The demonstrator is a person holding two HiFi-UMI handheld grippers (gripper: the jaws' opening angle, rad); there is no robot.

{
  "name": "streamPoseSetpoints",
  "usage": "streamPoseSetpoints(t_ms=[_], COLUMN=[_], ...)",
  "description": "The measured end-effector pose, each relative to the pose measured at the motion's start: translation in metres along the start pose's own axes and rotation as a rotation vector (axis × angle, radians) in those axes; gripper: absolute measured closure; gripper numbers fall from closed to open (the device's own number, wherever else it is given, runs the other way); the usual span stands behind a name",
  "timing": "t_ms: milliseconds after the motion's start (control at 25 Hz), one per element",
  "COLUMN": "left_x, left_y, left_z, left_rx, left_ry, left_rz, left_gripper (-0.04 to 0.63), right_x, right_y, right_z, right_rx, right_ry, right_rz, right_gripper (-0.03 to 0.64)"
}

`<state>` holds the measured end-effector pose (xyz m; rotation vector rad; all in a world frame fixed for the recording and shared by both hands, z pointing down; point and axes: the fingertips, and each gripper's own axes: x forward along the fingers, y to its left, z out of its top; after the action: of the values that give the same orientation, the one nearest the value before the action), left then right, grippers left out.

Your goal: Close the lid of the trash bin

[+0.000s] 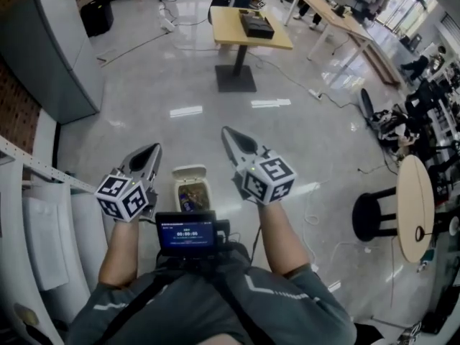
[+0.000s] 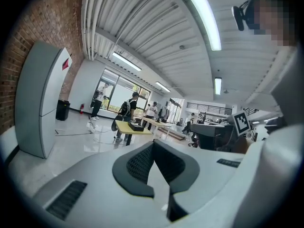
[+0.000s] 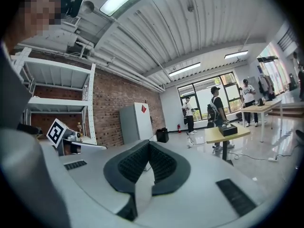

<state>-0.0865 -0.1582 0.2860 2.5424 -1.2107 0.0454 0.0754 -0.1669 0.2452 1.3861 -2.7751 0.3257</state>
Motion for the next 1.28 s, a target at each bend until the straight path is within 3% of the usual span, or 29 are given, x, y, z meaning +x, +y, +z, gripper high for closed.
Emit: streamPoseSetpoints(t_ms=[320, 480, 880, 1280], left_x=[0.032, 0.041, 0.079, 0.102], left_y=[0.063, 0.066, 0.100, 0.135], left_z=[-0.015, -0.033, -0.097, -0.174], left_rx=[-0.053, -0.069, -0.106, -0.144], left_ry=[0.033, 0.056, 0.159, 0.268], left_rz=[-0.017, -0.051, 0.089, 0.151], left_gripper=[0.597, 0.597, 0.595, 0.595], right_x=[0.056, 0.067, 0.111, 0.142], right_y=[-0.017, -0.024, -0.062, -0.082], right_z=[-0.032, -0.061, -0.126, -0.208], right_rx=[0.027, 0.059, 0.094, 0.111], right_ry=[0.067, 0.123, 0.235, 0.342], right_rz=[-0.035, -0.022, 0.051, 0.062], right_gripper=[0.606, 0.606, 0.606, 0.606])
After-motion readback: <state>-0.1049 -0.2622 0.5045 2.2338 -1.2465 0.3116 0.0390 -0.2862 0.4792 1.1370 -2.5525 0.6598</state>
